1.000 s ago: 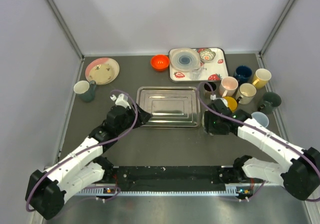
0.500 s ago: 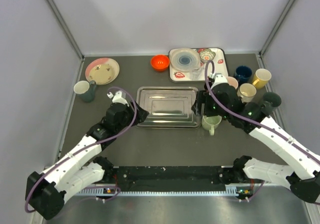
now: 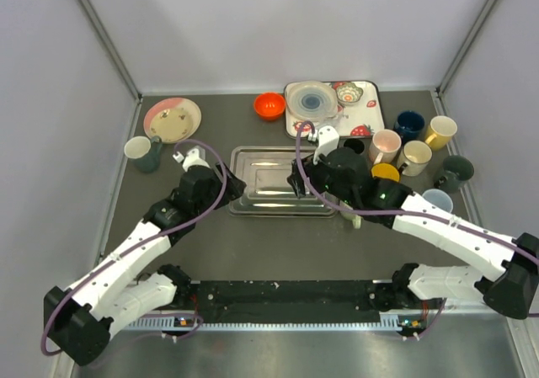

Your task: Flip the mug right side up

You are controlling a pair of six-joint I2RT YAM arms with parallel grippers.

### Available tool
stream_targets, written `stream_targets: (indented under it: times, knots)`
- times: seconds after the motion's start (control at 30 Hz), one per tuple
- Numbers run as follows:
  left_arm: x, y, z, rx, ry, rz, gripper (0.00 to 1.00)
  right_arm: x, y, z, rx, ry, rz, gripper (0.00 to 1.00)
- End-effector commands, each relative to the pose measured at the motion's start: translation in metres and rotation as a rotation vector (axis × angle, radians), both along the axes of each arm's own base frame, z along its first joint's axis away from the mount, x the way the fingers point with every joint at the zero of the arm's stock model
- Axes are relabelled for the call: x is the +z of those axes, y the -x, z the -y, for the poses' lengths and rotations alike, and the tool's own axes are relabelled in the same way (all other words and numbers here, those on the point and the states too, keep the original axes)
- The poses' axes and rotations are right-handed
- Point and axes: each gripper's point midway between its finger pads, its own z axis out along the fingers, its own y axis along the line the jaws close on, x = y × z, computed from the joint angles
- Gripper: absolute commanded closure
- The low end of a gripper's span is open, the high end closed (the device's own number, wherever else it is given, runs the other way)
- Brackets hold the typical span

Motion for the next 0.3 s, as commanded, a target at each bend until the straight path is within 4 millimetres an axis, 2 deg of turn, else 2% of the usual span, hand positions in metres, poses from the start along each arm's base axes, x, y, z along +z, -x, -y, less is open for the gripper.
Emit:
stream_targets:
  times: [0.0,0.17,0.27]
  knots:
    - [0.013,-0.007,-0.002,0.025,0.0,0.029,0.25,0.022,-0.009,-0.007,0.011,-0.043,0.115,0.22]
    - [0.014,-0.006,-0.002,-0.045,-0.068,0.062,0.29,0.0,-0.02,0.007,-0.064,0.066,0.107,0.09]
    - [0.012,-0.004,-0.008,-0.064,-0.114,0.096,0.24,-0.004,-0.023,0.014,-0.111,0.077,0.101,0.01]
